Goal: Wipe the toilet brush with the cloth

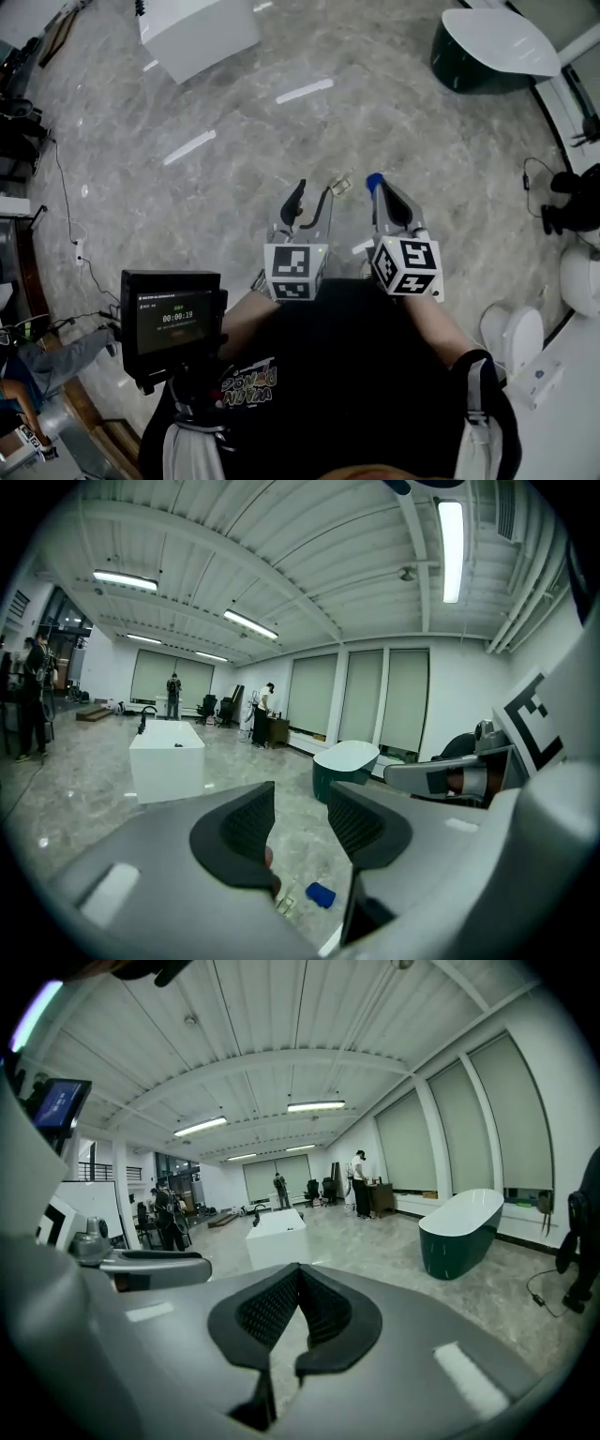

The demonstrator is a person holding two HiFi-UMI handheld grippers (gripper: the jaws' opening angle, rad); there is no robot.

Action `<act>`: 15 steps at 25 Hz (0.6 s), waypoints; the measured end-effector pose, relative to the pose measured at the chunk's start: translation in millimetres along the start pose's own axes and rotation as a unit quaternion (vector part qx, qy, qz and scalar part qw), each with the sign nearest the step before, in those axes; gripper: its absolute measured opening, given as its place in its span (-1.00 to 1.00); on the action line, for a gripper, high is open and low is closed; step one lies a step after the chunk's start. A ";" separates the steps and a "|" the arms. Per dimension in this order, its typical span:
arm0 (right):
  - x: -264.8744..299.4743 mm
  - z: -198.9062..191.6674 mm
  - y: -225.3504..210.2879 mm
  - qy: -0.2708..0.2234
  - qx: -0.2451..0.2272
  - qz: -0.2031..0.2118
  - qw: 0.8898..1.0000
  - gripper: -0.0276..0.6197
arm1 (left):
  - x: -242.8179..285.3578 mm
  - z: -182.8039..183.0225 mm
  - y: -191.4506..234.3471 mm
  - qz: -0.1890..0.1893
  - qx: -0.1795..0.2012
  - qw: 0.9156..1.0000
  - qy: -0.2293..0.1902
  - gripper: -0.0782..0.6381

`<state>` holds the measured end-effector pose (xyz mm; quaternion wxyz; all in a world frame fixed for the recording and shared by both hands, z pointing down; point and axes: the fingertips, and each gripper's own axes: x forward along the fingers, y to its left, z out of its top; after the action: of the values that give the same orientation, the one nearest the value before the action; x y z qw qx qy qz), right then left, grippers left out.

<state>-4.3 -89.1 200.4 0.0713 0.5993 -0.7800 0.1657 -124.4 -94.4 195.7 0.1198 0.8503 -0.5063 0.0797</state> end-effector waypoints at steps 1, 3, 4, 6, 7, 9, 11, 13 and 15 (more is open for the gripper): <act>-9.6 -1.0 -13.6 -0.004 -0.005 0.000 1.000 -0.91 | 5.2 -1.9 -18.5 -0.001 0.003 1.000 -0.001 -0.28; -27.8 -10.0 -35.0 -0.001 -0.009 0.002 1.000 -0.91 | 10.3 -6.0 -49.5 -0.003 0.011 1.000 -0.003 -0.29; -33.0 -15.5 -41.2 0.006 -0.007 0.003 1.000 -0.91 | 11.5 -7.7 -58.3 -0.004 0.013 1.000 -0.002 -0.30; -33.6 -22.2 -49.6 0.021 0.002 0.001 1.000 -0.91 | 16.6 -11.1 -64.5 -0.005 0.012 1.000 0.004 -0.34; -31.1 -22.1 -53.6 0.024 0.005 0.000 1.000 -0.91 | 21.0 -11.8 -65.9 -0.008 0.012 1.000 0.006 -0.38; -29.2 -19.1 -61.3 0.023 0.011 0.000 1.000 -0.91 | 27.6 -9.6 -73.2 -0.016 0.018 1.000 0.003 -0.41; -34.9 -19.4 -65.2 0.022 0.018 0.005 1.000 -0.91 | 26.0 -5.9 -83.3 -0.021 0.025 0.999 0.000 -0.43; -41.8 -20.6 -65.2 0.021 0.021 0.010 1.000 -0.91 | 22.7 -6.4 -90.6 -0.024 0.027 0.999 0.002 -0.43; -44.3 -19.2 -67.0 0.014 0.024 0.011 1.000 -0.91 | 22.4 -6.6 -93.5 -0.025 0.028 0.999 0.000 -0.43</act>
<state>70.2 -57.3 216.3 0.0661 0.5897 -0.7813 0.1933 -31.6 -68.5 196.4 0.0981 0.8658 -0.4823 0.0902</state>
